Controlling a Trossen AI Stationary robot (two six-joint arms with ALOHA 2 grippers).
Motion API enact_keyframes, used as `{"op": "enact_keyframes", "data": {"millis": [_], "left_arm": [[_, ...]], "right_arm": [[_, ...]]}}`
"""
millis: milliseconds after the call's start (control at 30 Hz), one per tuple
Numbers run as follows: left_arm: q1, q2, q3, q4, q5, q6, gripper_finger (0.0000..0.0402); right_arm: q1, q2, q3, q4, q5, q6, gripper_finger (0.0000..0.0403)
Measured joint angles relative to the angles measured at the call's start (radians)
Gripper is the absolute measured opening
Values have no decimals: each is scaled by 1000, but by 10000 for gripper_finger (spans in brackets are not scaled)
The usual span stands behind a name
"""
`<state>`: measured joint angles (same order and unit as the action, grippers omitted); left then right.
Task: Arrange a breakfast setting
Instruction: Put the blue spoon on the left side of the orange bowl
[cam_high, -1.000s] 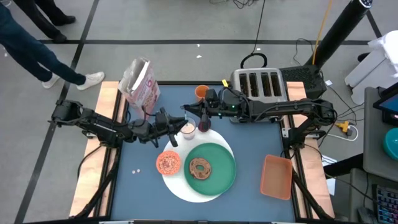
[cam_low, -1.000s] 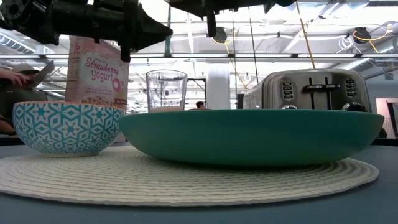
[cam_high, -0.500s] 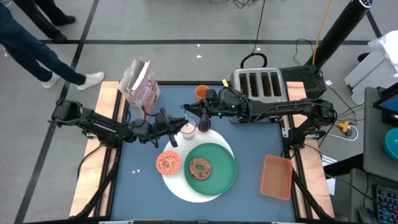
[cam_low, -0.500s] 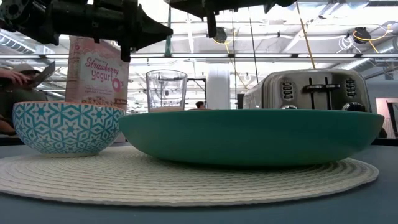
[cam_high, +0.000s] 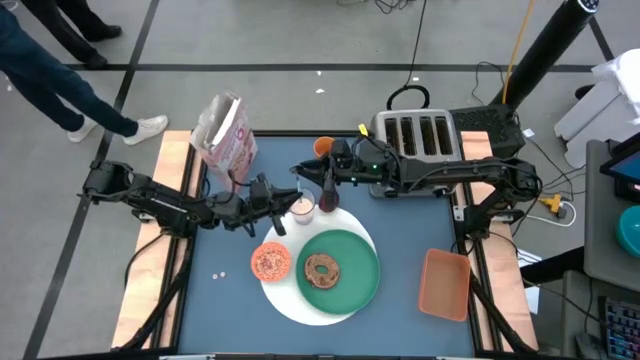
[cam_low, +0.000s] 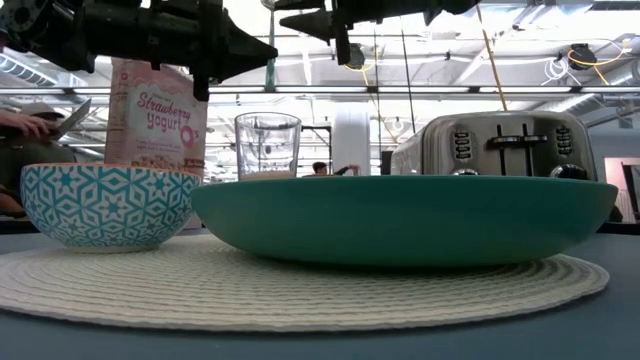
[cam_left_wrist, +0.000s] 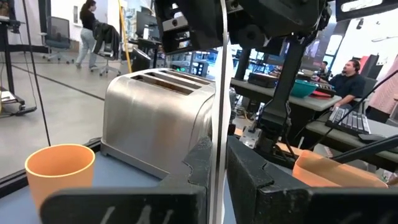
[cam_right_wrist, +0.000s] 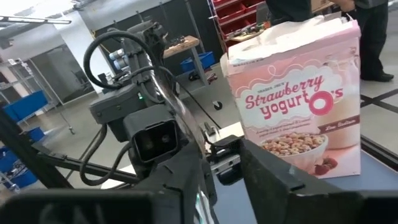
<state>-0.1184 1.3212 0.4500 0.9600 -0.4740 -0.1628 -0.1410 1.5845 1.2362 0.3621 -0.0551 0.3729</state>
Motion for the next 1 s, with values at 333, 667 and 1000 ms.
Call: {"op": "enact_keyframes", "data": {"millis": [333, 667, 1000], "left_arm": [[-15, -80, 0, -55, 2, -8, 31], [-114, -353, 0, -420, 5, -322, 31], [-290, -571, 0, -883, -57, -926, 31]], "right_arm": [[-3, -112, -1, -192, -1, -175, 153], [-3, -300, -1, -504, 1, -292, 151], [-3, -352, -1, -610, 1, -292, 150]]}}
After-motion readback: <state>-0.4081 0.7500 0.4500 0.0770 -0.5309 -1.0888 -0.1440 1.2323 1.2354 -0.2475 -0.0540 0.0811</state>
